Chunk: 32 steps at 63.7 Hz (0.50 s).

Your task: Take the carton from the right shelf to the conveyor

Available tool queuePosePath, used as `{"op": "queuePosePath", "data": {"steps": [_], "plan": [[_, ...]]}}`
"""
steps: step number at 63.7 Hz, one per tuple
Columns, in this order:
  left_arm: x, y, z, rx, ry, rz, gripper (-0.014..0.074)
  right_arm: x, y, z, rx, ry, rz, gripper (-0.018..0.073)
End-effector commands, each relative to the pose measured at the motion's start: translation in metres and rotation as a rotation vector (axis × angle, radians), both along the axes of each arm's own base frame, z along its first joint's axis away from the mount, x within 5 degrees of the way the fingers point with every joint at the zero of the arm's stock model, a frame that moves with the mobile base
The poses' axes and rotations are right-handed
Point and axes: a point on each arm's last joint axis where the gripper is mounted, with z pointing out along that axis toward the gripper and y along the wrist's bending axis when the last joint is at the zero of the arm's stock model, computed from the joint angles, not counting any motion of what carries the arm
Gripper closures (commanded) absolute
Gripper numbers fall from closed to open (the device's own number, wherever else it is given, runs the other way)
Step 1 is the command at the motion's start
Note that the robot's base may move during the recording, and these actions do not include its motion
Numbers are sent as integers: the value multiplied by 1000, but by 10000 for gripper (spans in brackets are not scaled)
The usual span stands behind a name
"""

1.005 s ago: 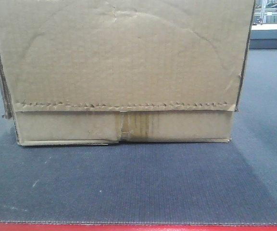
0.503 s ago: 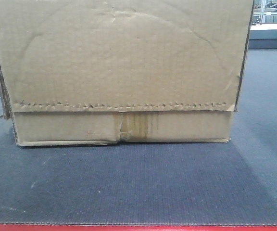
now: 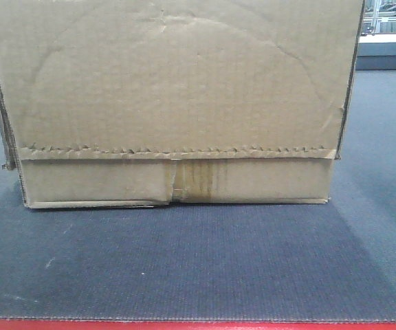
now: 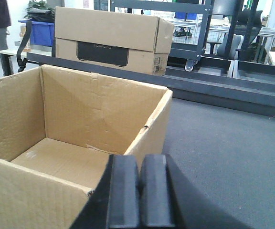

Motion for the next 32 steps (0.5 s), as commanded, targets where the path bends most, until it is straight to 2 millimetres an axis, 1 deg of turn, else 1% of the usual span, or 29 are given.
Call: {"op": "queuePosePath", "data": {"steps": [1, 32], "plan": [[-1, 0, 3, 0, -27, 2, 582, -2, 0, 3, 4, -35, 6, 627], [-1, 0, 3, 0, -27, 2, 582, -2, 0, 3, 7, -42, 7, 627]]}}
